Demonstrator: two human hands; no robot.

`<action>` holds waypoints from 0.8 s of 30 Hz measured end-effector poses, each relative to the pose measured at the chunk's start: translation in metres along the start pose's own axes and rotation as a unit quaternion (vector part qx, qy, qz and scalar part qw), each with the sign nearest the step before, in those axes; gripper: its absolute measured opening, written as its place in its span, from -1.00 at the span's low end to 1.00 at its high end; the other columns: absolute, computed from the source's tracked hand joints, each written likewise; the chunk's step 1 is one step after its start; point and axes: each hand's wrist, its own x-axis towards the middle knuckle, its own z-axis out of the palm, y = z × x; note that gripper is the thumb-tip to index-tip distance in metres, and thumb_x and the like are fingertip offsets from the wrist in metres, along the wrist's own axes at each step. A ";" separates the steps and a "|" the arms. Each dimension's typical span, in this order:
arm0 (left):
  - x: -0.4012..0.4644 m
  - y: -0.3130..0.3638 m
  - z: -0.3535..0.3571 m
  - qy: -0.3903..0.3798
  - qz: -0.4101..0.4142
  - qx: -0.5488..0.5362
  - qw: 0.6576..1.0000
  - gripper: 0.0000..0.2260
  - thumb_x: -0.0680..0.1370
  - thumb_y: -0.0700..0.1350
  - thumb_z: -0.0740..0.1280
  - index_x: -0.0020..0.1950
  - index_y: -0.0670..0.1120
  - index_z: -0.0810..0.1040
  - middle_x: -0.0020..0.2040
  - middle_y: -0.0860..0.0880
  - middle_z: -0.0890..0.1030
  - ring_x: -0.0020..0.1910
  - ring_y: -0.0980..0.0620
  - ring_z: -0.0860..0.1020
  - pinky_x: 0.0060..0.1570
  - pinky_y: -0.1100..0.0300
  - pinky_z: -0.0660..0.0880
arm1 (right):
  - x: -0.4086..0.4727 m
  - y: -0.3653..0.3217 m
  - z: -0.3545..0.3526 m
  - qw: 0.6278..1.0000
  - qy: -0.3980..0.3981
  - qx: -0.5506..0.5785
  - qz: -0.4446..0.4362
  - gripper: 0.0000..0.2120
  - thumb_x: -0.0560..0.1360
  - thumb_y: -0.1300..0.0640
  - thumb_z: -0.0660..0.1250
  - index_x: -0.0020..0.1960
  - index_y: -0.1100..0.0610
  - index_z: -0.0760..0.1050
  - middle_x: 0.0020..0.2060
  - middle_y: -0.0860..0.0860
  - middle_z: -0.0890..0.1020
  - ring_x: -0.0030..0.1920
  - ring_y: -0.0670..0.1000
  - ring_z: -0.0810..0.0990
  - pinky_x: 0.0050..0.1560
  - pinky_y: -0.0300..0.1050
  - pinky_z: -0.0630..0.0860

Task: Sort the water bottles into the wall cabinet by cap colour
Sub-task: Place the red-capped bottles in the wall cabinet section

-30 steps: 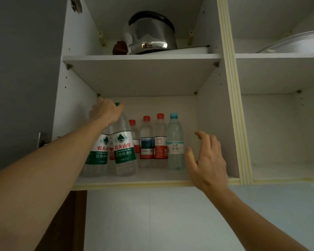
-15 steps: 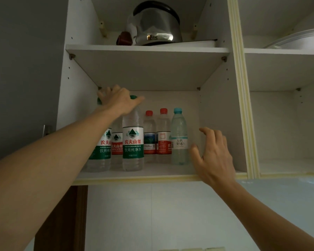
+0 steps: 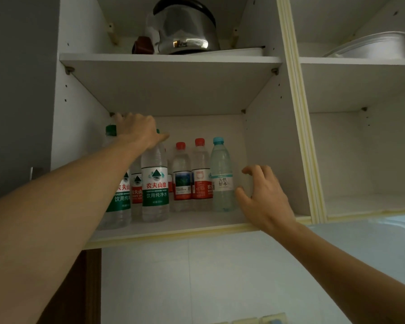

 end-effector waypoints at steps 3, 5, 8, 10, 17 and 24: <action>-0.002 0.011 -0.008 -0.003 0.017 0.035 0.999 -0.34 0.46 0.50 0.20 -0.09 -0.14 0.55 0.25 -0.23 0.58 0.33 -0.27 0.44 0.39 -0.21 0.28 | 0.016 0.002 -0.003 0.995 -0.084 0.028 0.045 -0.55 0.54 -0.02 0.39 0.38 0.02 0.38 0.28 0.00 0.44 0.05 -0.05 0.47 -0.08 -0.26 0.41; -0.005 0.023 -0.012 0.051 0.052 0.028 0.997 -0.26 0.43 0.49 0.24 0.26 -0.12 0.52 0.36 -0.22 0.48 0.37 -0.28 0.39 0.38 -0.24 0.28 | 0.033 0.000 -0.003 0.992 -0.112 0.020 0.049 -0.50 0.52 0.00 0.44 0.39 0.05 0.38 0.26 0.04 0.47 0.03 -0.04 0.47 -0.18 -0.33 0.35; -0.017 0.053 -0.004 0.146 0.164 -0.064 0.973 -0.25 0.41 0.42 0.35 0.39 -0.07 0.40 0.31 -0.16 0.43 0.27 -0.17 0.41 0.24 -0.11 0.42 | 0.068 -0.010 0.003 0.990 -0.133 0.022 0.052 -0.31 0.45 0.00 0.52 0.47 0.06 0.29 0.31 0.09 0.46 0.08 -0.01 0.44 -0.06 -0.25 0.37; -0.029 0.078 0.012 0.105 0.206 -0.122 0.965 -0.24 0.38 0.33 0.46 0.42 -0.07 0.37 0.31 -0.12 0.39 0.25 -0.12 0.40 0.17 -0.03 0.46 | 0.091 -0.014 0.010 0.983 -0.166 0.018 0.078 -0.13 0.41 0.01 0.57 0.54 0.10 0.16 0.37 0.14 0.42 0.16 0.07 0.47 0.03 -0.13 0.42; -0.031 0.097 0.084 -0.082 0.169 -0.064 0.980 -0.03 0.42 -0.02 0.55 0.62 -0.08 -0.03 0.46 -0.19 0.28 0.42 -0.22 0.30 0.25 -0.09 0.42 | 0.121 -0.006 0.038 0.950 -0.246 0.042 0.186 -0.20 0.39 0.13 0.60 0.41 0.08 0.15 0.14 0.13 0.54 0.03 0.14 0.64 -0.07 0.09 0.68; -0.019 0.106 0.106 -0.124 0.184 -0.064 0.973 0.22 0.29 0.25 0.58 0.61 0.14 -0.28 0.53 -0.18 0.16 0.49 -0.27 0.15 0.46 -0.18 0.13 | 0.113 0.019 0.055 0.968 -0.199 0.072 0.133 -0.36 0.45 0.18 0.53 0.38 0.13 0.23 0.15 0.10 0.52 0.13 0.13 0.58 -0.01 0.06 0.65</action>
